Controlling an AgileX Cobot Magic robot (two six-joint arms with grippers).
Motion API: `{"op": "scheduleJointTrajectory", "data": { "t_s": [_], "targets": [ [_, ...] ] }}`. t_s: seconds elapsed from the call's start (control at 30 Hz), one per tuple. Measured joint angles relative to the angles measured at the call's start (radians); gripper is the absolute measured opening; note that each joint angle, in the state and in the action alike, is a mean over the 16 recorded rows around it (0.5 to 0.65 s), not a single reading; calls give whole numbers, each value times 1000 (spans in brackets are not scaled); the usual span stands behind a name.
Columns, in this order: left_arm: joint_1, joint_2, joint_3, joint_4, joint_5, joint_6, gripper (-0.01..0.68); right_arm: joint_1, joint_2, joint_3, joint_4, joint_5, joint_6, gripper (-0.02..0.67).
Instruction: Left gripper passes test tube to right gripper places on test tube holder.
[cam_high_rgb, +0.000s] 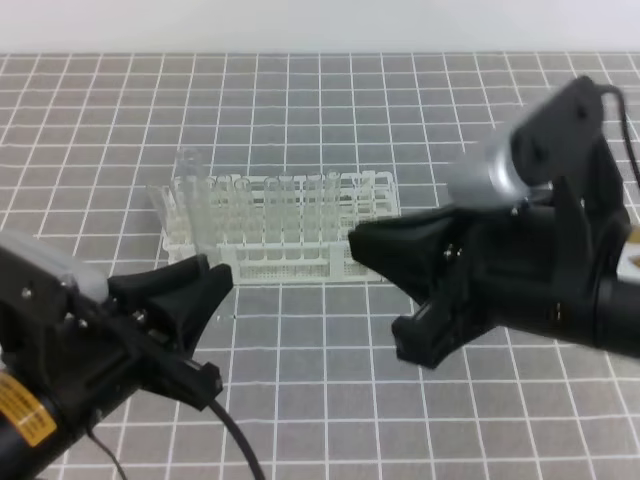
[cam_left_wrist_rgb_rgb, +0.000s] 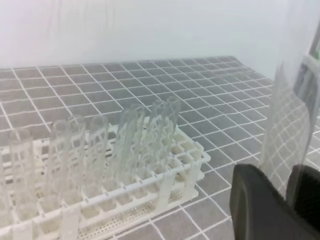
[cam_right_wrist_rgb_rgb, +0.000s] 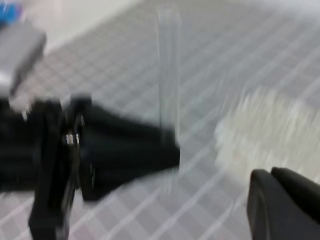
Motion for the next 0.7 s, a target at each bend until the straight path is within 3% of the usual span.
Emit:
{"op": "scheduleJointTrajectory", "data": {
  "t_s": [0.37,0.7],
  "targets": [
    [0,90,8,56,-143,-3,4,233,-53,171,-18,-554,-66,0],
    [-1,132,8,131,-185,-30,4,278,-25,163,-48,-634,-67,20]
  ]
}}
